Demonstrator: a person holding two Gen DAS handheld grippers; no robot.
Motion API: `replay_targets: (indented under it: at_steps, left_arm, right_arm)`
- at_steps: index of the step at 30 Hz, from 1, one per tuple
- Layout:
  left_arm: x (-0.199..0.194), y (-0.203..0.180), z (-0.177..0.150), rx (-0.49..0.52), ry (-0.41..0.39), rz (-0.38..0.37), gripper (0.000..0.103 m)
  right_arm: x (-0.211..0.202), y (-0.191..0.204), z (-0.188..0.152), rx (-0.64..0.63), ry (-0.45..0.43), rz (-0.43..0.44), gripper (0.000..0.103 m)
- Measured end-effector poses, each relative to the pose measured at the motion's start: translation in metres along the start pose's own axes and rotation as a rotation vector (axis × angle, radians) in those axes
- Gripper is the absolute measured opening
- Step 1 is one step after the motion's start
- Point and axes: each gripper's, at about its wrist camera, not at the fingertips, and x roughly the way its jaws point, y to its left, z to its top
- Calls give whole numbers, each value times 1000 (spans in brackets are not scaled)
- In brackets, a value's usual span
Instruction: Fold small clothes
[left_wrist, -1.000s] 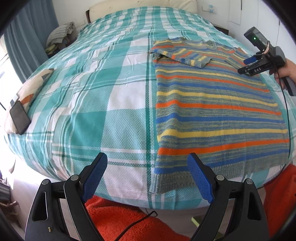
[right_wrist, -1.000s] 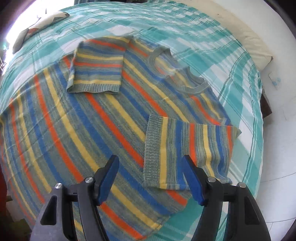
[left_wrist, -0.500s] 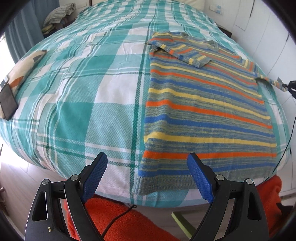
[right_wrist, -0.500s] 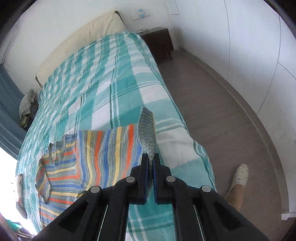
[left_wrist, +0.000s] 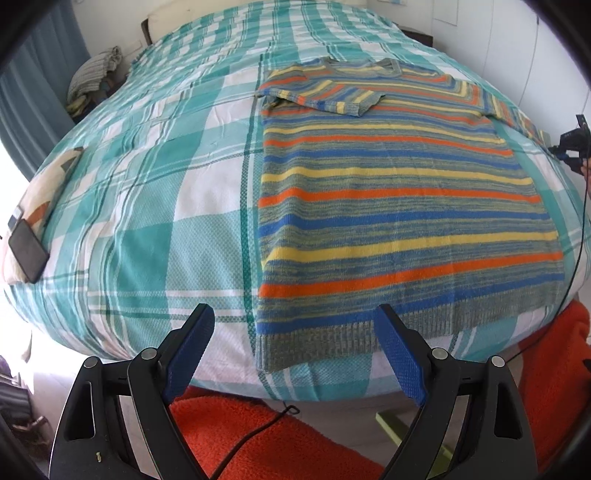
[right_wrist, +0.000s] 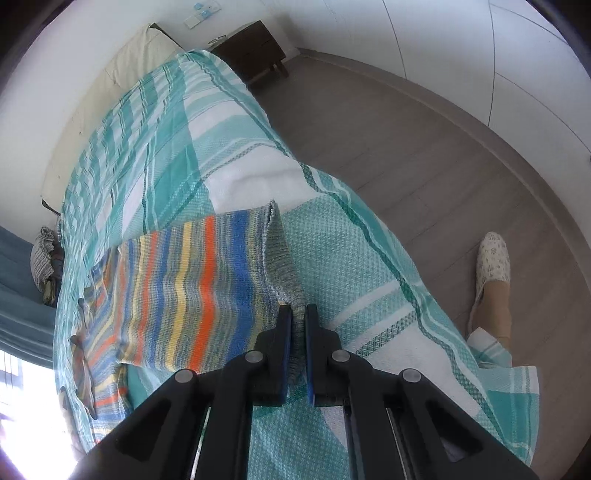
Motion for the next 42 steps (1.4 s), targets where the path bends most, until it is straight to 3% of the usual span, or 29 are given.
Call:
replay_targets:
  at_steps: [5,7,8,10,11,12,13,16,19,22,24,25,26,27,28,30,32,34,36,38,42]
  left_arm:
    - [0,23,7,-52,-2,-1,89]
    - [3,25,24,-45,-15,-30,89]
    - [4,24,38,-34,-26,-41,89]
    - [0,21,72,-12,-84,-74,89]
    - [-3,18,91,-3,-115,-91,89]
    - [-6,14,110,9,-144,-110,90]
    - [-9,9,129,29,-170,-133,91]
    - [-4,-21,179,156,-238,-149,98]
    - [37,-69,208,391,-176,-199,98]
    - [94,-104,215,579,-101,-107,90]
    - [135,-108,222,593,-6,-48,79]
    - [150,-102,227,544,40,-65,62]
    - [158,-90,234,452,75,-133,50]
    - [161,-77,242,343,92,-182,10]
    - [157,-61,250,241,88,-192,4]
    - [135,-18,262,70,-1,-237,4]
    - [113,47,270,-138,-75,-225,4]
    - [102,124,266,-362,-115,-143,4]
    - [107,193,252,-537,-92,0,3]
    - [120,235,235,-624,-34,111,3]
    - [146,252,210,-629,39,142,3]
  right_arm:
    - [-35,7,-1,-45,-78,-76,15]
    - [-45,25,-5,-112,-109,-32,15]
    - [-46,32,-8,-131,-108,25,15]
    - [-35,39,-15,-139,-65,116,29]
    - [-25,38,-20,-139,-31,95,39]
    - [-11,35,-27,-141,14,37,39]
    - [-3,30,-34,-144,30,-2,32]
    - [-20,29,-55,-155,-53,-32,31]
    - [-44,42,-85,-220,-73,0,32]
    - [-67,51,-125,-302,-78,47,32]
    - [-80,52,-151,-339,-78,64,32]
    - [-85,50,-164,-350,-80,64,32]
    - [-90,48,-176,-356,-84,63,33]
    - [-95,45,-188,-362,-86,62,36]
    - [-99,42,-199,-367,-89,58,39]
    - [-108,37,-217,-381,-98,54,42]
    - [-116,31,-231,-387,-116,44,42]
    - [-121,24,-239,-374,-135,32,42]
    - [-119,16,-243,-359,-153,14,42]
    - [-108,10,-242,-331,-129,-3,42]
    - [-92,14,-240,-333,-103,-15,42]
